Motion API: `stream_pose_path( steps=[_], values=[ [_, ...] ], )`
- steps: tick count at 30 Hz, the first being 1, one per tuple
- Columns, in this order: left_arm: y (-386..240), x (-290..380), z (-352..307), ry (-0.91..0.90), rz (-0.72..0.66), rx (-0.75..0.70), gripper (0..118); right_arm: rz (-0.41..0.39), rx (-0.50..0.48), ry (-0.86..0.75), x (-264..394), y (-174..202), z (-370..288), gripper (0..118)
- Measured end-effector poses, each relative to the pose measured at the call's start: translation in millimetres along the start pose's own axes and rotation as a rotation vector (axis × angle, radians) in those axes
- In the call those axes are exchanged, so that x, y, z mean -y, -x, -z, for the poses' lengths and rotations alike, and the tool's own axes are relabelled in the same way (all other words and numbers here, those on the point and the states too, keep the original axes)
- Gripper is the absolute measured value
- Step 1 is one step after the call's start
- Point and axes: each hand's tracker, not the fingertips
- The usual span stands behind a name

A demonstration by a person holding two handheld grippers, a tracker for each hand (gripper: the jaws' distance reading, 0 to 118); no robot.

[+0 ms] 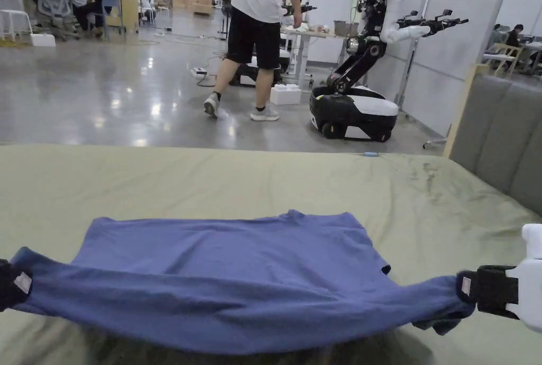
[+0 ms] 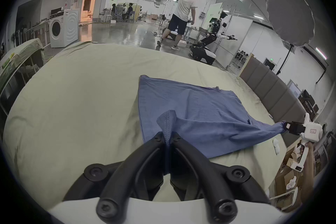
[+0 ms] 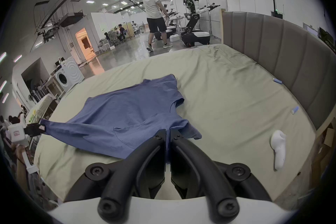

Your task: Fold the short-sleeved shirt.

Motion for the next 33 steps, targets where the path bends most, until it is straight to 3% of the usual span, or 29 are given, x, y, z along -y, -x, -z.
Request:
stream_pose_path(
  steps=[4, 9, 15, 17, 23, 27, 28, 29, 30, 31, 32, 33],
  values=[
    [6, 45, -35, -0.024, -0.012, 0.020, 4, -0.039, 0.022, 0.025, 43, -7, -29, 5],
    [24, 99, -60, -0.007, -0.090, 0.013, 4, -0.033, 0.055, 0.073, 94, -17, -57, 5],
    [43, 149, -68, 0.085, -0.167, -0.019, 4, 0.084, 0.061, 0.198, 136, -37, -67, 5],
    [45, 160, -65, 0.107, -0.187, -0.021, 4, 0.077, 0.079, 0.241, 147, -40, -61, 5],
    [53, 177, -67, 0.177, -0.223, -0.057, 4, -0.055, 0.157, 0.467, 166, -33, -36, 5],
    [58, 182, -66, 0.195, -0.237, -0.073, 4, -0.079, 0.178, 0.488, 176, -27, -24, 7],
    [58, 184, -65, 0.201, -0.245, -0.065, 4, -0.079, 0.185, 0.483, 178, -26, -23, 16],
    [58, 185, -64, 0.207, -0.257, -0.052, 8, -0.073, 0.192, 0.462, 180, -27, -25, 43],
    [58, 187, -66, 0.203, -0.270, -0.034, 20, -0.084, 0.221, 0.445, 182, -27, -27, 83],
    [57, 188, -72, 0.184, -0.282, -0.023, 44, -0.074, 0.219, 0.435, 183, -29, -32, 111],
    [56, 190, -80, 0.157, -0.287, -0.019, 85, -0.059, 0.218, 0.431, 183, -31, -40, 116],
    [52, 191, -91, 0.117, -0.293, -0.024, 94, -0.012, 0.200, 0.377, 182, -30, -57, 114]
  ],
)
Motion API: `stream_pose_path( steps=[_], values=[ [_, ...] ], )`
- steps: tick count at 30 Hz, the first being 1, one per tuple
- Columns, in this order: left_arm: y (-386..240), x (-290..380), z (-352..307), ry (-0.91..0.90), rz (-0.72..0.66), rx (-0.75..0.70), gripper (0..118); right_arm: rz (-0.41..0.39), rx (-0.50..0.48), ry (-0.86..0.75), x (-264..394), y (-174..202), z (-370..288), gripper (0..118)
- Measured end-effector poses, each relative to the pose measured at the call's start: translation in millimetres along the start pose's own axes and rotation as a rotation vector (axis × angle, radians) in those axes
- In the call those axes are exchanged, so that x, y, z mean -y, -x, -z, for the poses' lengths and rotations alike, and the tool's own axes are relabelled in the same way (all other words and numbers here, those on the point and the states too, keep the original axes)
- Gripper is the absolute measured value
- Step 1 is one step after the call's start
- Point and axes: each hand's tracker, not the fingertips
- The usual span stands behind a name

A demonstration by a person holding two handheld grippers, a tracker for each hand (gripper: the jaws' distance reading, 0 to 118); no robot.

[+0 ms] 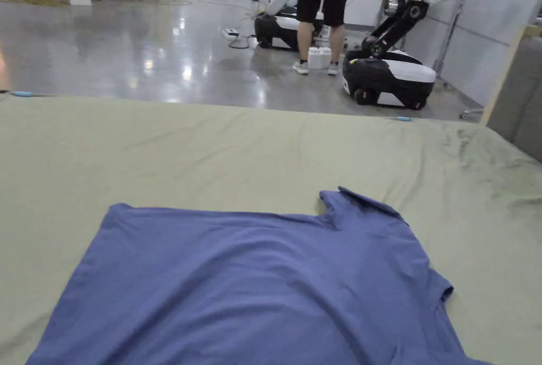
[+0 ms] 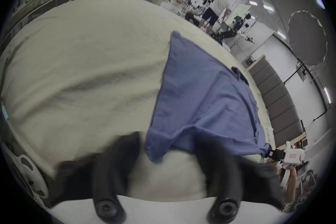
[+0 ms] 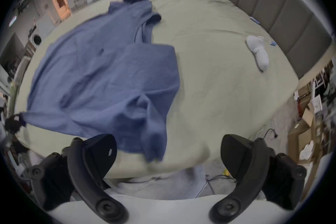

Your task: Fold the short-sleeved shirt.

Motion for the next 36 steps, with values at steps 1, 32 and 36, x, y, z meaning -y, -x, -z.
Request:
stream_pose_path(
  steps=[1, 32, 36],
  values=[
    [-5, 3, -14, -0.035, 0.010, -0.003, 93, 0.048, -0.039, -0.096, 6, -3, -20, 114],
    [-5, 17, 31, 0.043, -0.044, -0.082, 14, 0.206, -0.065, -0.041, 10, 0, -32, 116],
    [-7, 16, 36, 0.050, -0.061, -0.081, 14, 0.110, 0.054, 0.067, -10, 2, -2, 112]
  ],
)
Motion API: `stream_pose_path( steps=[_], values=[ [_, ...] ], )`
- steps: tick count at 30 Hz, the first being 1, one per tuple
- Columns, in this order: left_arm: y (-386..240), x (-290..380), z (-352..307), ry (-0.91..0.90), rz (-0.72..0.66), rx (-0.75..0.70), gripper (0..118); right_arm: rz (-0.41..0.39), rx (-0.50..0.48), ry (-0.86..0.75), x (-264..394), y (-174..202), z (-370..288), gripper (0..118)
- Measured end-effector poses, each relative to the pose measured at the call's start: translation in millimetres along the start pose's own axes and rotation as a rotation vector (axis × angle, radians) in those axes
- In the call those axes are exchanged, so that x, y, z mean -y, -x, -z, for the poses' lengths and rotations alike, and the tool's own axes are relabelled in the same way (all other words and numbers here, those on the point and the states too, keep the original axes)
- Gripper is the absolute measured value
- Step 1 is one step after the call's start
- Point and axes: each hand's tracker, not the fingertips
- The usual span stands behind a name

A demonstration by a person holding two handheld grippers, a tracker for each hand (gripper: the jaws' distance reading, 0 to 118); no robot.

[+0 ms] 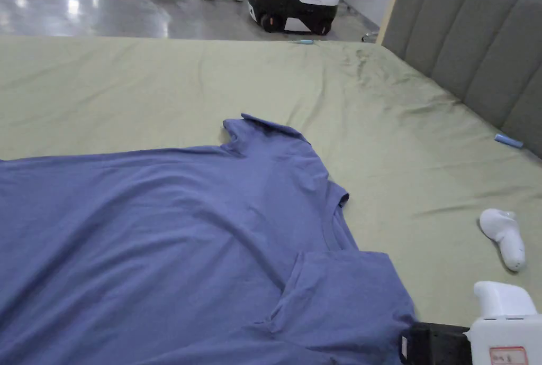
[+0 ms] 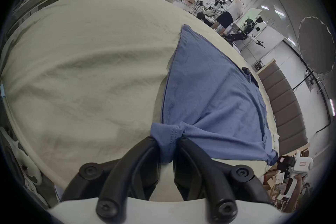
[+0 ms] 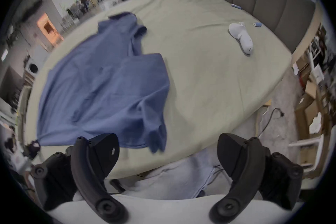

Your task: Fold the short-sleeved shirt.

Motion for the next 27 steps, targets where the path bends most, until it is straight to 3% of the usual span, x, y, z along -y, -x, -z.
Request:
stream_pose_path(
  steps=[4, 5, 6, 7, 10, 16, 21, 27],
  values=[
    [3, -3, 1, 0.013, -0.011, 0.017, 14, -0.129, -0.061, 0.059, -9, 9, 26, 101],
    [3, -4, 1, 0.016, -0.018, 0.020, 14, -0.157, -0.053, 0.086, -11, 11, 31, 75],
    [3, -5, 1, 0.019, -0.029, 0.022, 14, -0.174, -0.063, 0.121, -11, 13, 33, 31],
    [2, -6, 0, 0.020, -0.036, 0.021, 14, -0.144, -0.137, 0.067, -10, 14, 27, 14],
    [-8, -16, -10, 0.010, -0.011, 0.044, 14, -0.200, -0.091, 0.051, -17, 19, 8, 14],
    [-38, -95, -9, -0.087, 0.079, 0.148, 14, -0.121, -0.189, -0.053, -92, 21, -10, 14],
    [-63, -161, 44, -0.112, 0.175, 0.046, 14, -0.142, -0.152, -0.131, -161, 46, 15, 14],
    [-61, -185, 113, -0.018, 0.117, 0.023, 14, -0.190, -0.108, -0.101, -205, 78, 75, 14]
  ],
)
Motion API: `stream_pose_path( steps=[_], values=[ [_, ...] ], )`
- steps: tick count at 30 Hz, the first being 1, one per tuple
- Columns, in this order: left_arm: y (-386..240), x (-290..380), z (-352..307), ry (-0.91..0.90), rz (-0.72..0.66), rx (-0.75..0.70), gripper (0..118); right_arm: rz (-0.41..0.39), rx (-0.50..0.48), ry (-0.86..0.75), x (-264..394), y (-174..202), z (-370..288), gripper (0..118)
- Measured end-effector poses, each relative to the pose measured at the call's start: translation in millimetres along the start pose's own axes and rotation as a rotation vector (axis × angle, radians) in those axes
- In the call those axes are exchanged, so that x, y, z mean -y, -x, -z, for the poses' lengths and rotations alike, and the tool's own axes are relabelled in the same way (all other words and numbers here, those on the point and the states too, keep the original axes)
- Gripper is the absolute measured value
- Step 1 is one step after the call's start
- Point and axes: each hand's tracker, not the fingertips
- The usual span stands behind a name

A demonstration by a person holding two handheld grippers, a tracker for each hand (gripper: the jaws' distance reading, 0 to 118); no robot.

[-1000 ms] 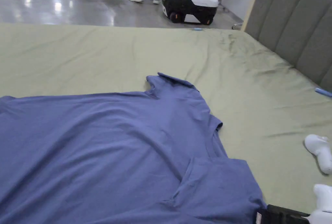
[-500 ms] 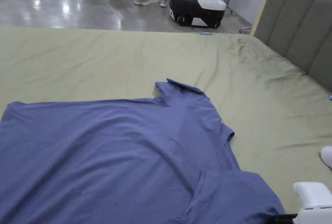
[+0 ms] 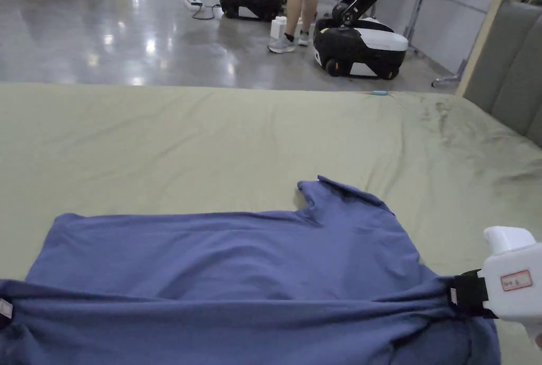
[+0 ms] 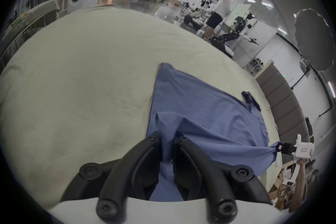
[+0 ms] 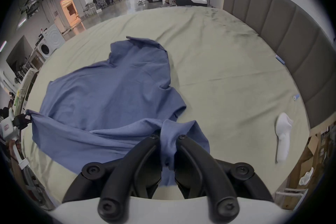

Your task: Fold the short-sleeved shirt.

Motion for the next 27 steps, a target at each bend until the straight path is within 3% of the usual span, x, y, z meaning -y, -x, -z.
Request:
stream_pose_path(
  steps=[5, 7, 9, 10, 11, 12, 14, 16, 17, 18, 19, 20, 21, 22, 24, 27],
  values=[
    [13, 10, 34, 0.082, -0.014, -0.054, 14, -0.007, 0.017, 0.051, -4, 3, 49, 15],
    [22, 13, 33, 0.060, -0.059, -0.002, 14, 0.016, 0.005, 0.049, 0, 0, 58, 20],
    [29, 12, 22, 0.035, -0.097, 0.032, 16, 0.048, -0.010, 0.021, 5, -8, 56, 52],
    [30, 12, 11, 0.027, -0.107, 0.032, 27, 0.086, -0.023, 0.004, 7, -12, 46, 65],
    [29, 14, -8, 0.002, -0.099, 0.036, 62, 0.125, -0.054, -0.034, 12, -17, 29, 77],
    [26, 16, -28, -0.034, -0.073, 0.042, 88, 0.164, -0.093, -0.111, 21, -22, 7, 88],
    [19, 29, -69, -0.114, -0.003, 0.048, 94, 0.185, -0.145, -0.281, 45, -22, -41, 107],
    [11, 48, -99, -0.132, 0.056, 0.039, 93, 0.173, -0.176, -0.363, 71, -21, -74, 117],
    [9, 61, -110, -0.123, 0.045, 0.048, 89, 0.162, -0.177, -0.355, 86, -18, -87, 116],
    [8, 73, -118, -0.110, 0.035, 0.060, 73, 0.141, -0.181, -0.285, 97, -15, -96, 115],
    [8, 85, -123, -0.091, 0.008, 0.081, 38, 0.118, -0.176, -0.191, 105, -11, -100, 110],
    [8, 95, -124, -0.070, -0.017, 0.080, 0, 0.098, -0.169, -0.142, 117, -7, -103, 76],
    [10, 111, -123, -0.061, -0.052, 0.075, 0, 0.081, -0.153, -0.135, 130, 0, -103, 22],
    [12, 119, -123, -0.044, -0.068, 0.077, 0, 0.075, -0.140, -0.130, 139, 5, -101, 2],
    [14, 138, -118, 0.009, -0.069, 0.087, 0, 0.075, -0.098, -0.102, 156, 15, -99, 2],
    [18, 142, -112, 0.026, -0.062, 0.058, 0, 0.076, -0.186, -0.068, 160, 23, -91, 2]
  ],
)
